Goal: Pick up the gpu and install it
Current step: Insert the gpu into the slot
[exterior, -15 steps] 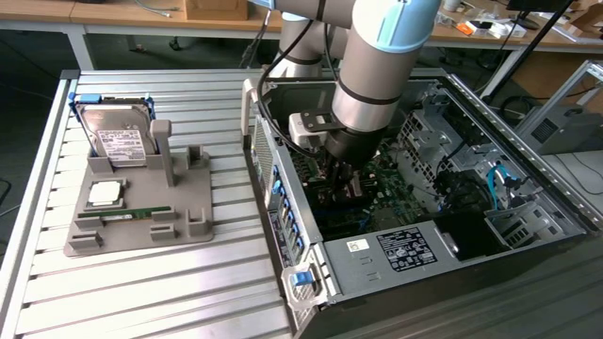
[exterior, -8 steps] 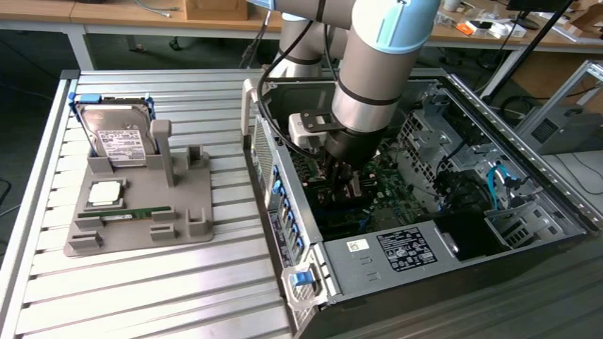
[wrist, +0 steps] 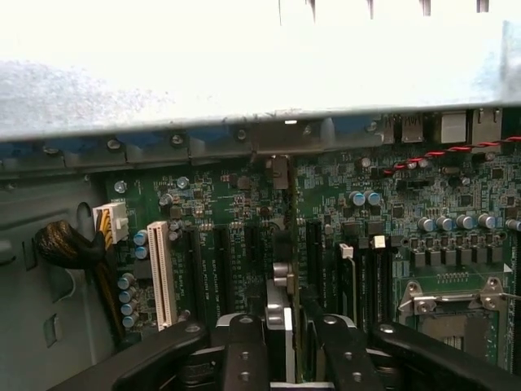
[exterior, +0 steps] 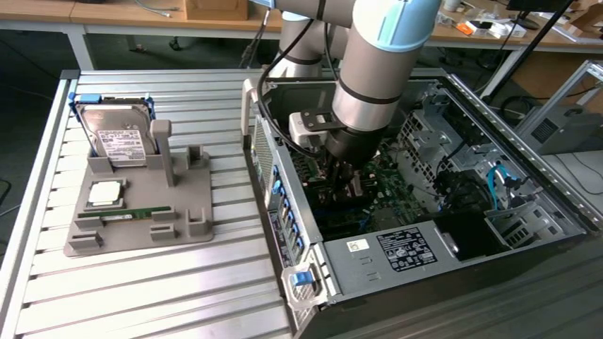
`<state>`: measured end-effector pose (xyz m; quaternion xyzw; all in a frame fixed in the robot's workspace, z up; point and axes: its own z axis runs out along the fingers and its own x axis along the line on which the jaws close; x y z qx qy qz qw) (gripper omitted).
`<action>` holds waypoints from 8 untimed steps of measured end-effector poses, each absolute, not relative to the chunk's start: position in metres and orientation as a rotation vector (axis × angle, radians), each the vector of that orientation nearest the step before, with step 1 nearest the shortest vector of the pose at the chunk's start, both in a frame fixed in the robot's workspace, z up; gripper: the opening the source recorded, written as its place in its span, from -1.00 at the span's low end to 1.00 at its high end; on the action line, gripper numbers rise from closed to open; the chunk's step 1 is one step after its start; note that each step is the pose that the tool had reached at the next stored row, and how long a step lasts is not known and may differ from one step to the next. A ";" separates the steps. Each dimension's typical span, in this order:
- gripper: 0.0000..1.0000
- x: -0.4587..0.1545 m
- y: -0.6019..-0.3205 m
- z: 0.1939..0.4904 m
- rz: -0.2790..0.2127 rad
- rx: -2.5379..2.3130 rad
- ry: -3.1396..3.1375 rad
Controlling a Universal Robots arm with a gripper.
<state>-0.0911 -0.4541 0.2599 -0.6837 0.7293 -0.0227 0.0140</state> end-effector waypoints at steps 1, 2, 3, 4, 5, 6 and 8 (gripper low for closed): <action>-0.45 -0.091 -0.454 0.260 -0.070 -2.134 2.266; -0.45 -0.091 -0.454 0.260 -0.070 -2.139 2.262; -0.45 -0.091 -0.454 0.260 -0.070 -2.142 2.258; -0.45 -0.091 -0.454 0.260 -0.070 -2.144 2.256; -0.45 -0.091 -0.454 0.260 -0.070 -2.146 2.255; -0.45 -0.091 -0.454 0.260 -0.070 -2.146 2.254; -0.45 -0.091 -0.453 0.260 -0.069 -2.147 2.253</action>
